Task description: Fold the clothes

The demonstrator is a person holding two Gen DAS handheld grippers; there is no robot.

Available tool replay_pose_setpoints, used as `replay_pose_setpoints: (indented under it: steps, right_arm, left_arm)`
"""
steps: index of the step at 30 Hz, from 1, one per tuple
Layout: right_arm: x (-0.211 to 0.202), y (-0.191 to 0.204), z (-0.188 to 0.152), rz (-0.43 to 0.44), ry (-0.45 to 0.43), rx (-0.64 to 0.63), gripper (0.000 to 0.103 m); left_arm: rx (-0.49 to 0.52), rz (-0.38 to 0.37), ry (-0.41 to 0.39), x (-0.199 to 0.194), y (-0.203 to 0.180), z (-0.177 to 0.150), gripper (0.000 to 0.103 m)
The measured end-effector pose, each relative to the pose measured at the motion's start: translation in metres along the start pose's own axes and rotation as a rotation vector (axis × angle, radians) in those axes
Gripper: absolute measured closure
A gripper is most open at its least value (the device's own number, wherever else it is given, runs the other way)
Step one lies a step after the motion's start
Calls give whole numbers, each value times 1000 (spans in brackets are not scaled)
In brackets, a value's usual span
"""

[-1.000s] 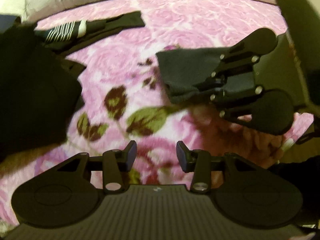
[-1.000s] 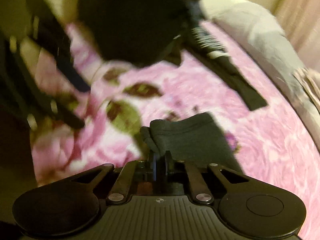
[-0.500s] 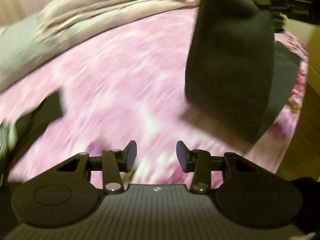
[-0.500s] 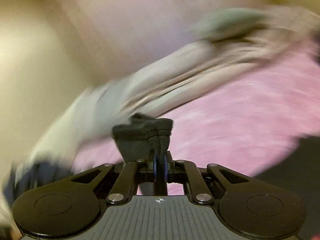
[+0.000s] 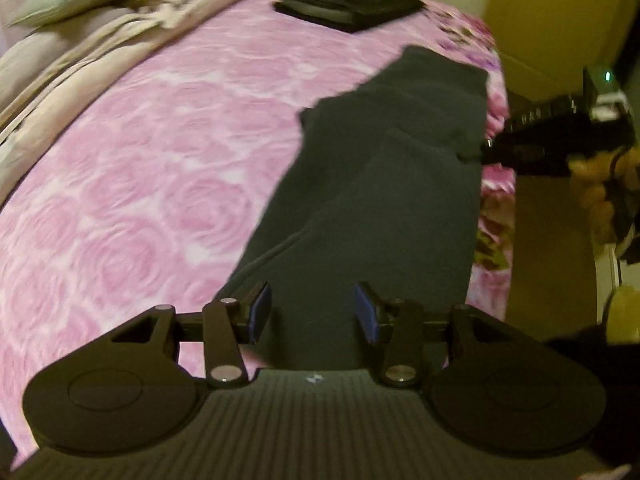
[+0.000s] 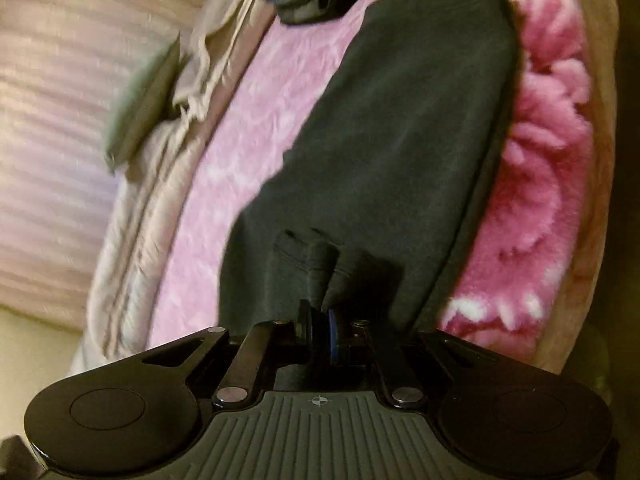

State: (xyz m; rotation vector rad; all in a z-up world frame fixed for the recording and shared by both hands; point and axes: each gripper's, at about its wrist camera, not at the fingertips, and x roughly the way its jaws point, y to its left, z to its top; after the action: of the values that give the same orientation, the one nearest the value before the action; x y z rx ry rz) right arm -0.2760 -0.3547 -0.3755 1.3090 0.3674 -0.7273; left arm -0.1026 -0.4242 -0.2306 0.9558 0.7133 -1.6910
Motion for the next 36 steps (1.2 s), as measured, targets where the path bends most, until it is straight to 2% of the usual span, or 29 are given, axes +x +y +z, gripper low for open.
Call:
replay_pose_setpoints:
  steps: [7, 8, 10, 11, 14, 17, 19, 22, 24, 27, 30, 33, 35, 36]
  right_arm:
    - [5, -23, 4, -64, 32, 56, 94]
    - [1, -21, 4, -71, 29, 40, 88]
    - [-11, -15, 5, -102, -3, 3, 64]
    - [-17, -12, 5, -120, -23, -15, 63]
    - [-30, 12, 6, -139, -70, -151, 63]
    - [-19, 43, 4, -48, -17, -343, 63]
    - [6, 52, 2, -30, 69, -438, 63]
    - [39, 38, 6, -90, 141, -478, 63]
    - [46, 24, 16, -90, 134, -453, 63]
    - [47, 21, 21, -79, 127, -483, 64]
    - [39, 40, 3, -85, 115, -543, 63]
    - [28, 63, -20, -92, 103, -606, 62]
    - [21, 79, -35, -97, 95, -648, 45]
    - [17, 86, -43, -100, 91, -670, 26]
  left_arm:
    - [66, -43, 60, 30, 2, 18, 61]
    - [69, -45, 66, 32, 5, 19, 61]
    - [68, -42, 83, 38, 8, 20, 61]
    - [62, -35, 93, 41, 11, 20, 61]
    - [42, -15, 123, 51, 19, 19, 64]
    - [44, 7, 140, 65, 23, 16, 65]
    - [52, 32, 153, 77, 25, 14, 65]
    - [22, 37, 166, 91, 35, 12, 60]
    - [-11, 16, 166, 98, 44, 11, 57]
    - [-9, -12, 145, 97, 50, 8, 56]
    - [-5, -33, 118, 86, 57, 5, 56]
    - [24, 7, 81, 62, 71, -3, 58]
    - [61, 31, 50, 41, 81, -12, 58]
    - [101, 44, 35, 30, 84, -18, 56]
